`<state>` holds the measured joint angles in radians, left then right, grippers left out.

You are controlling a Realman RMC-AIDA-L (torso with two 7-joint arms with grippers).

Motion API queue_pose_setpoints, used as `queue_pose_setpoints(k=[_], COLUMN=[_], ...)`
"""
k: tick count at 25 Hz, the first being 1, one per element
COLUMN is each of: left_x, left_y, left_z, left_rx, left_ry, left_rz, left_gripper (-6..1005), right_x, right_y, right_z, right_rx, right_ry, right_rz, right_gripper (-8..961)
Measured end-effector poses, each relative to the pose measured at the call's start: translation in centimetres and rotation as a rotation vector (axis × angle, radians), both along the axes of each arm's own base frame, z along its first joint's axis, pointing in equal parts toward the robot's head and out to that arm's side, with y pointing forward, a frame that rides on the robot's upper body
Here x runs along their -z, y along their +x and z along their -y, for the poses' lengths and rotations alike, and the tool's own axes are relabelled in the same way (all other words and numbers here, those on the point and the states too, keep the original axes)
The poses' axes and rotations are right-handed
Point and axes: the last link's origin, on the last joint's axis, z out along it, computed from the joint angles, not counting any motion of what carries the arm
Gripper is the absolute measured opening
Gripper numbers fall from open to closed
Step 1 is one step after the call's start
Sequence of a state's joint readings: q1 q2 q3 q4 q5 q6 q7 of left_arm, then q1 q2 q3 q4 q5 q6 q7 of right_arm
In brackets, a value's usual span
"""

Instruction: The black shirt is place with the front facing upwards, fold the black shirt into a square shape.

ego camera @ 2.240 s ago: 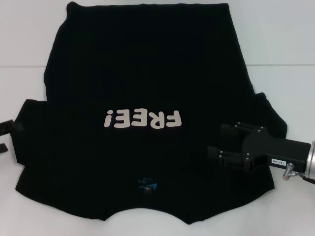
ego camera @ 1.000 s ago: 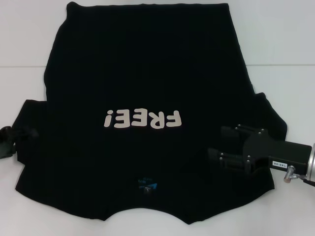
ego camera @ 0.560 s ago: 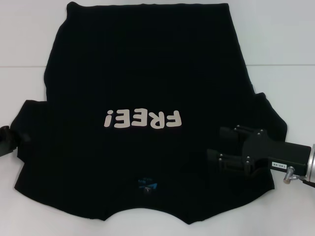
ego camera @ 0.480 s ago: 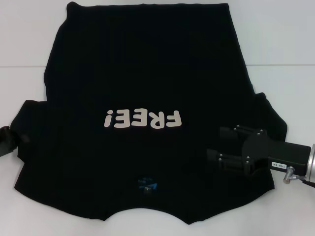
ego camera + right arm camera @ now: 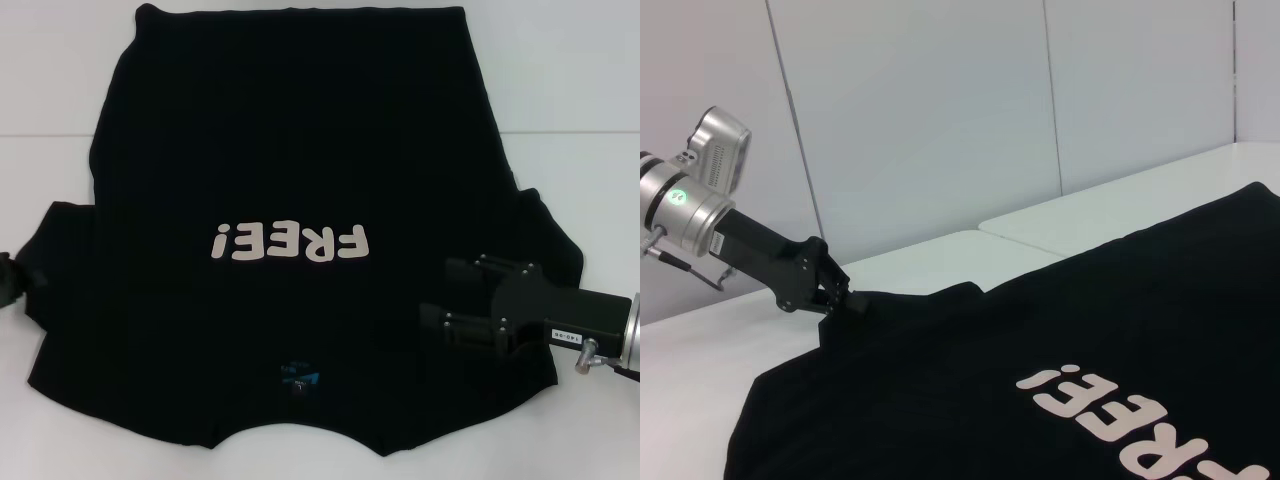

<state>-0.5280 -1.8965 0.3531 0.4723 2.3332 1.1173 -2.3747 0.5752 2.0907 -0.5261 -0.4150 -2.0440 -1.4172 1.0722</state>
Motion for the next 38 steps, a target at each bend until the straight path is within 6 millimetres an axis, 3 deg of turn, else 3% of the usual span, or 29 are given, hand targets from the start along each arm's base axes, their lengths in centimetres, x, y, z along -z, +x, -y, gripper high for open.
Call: queue_pose_setpoints(k=[9, 27, 38], left_x=[-2.7, -2.5, -3.6], left_y=[-0.5, 0.8, 1.5], left_z=[-0.9, -1.5, -2.0], left_rx=[0.008, 0.044, 0.065], left_ry=[0.071, 0.076, 0.126], left_rz=[-0.096, -0.05, -0.03], left_gripper=[3, 2, 3], right_x=[-0.1, -0.1, 0.0], right_y=[-0.1, -0.1, 0.0], right_z=[-0.1, 0.0, 0.1], right_rx=[-0.005, -0.006, -0.001], right_ry=[0.002, -0.001, -0.002], right_rz=[0.0, -0.001, 0.0], right_gripper=[806, 802, 800])
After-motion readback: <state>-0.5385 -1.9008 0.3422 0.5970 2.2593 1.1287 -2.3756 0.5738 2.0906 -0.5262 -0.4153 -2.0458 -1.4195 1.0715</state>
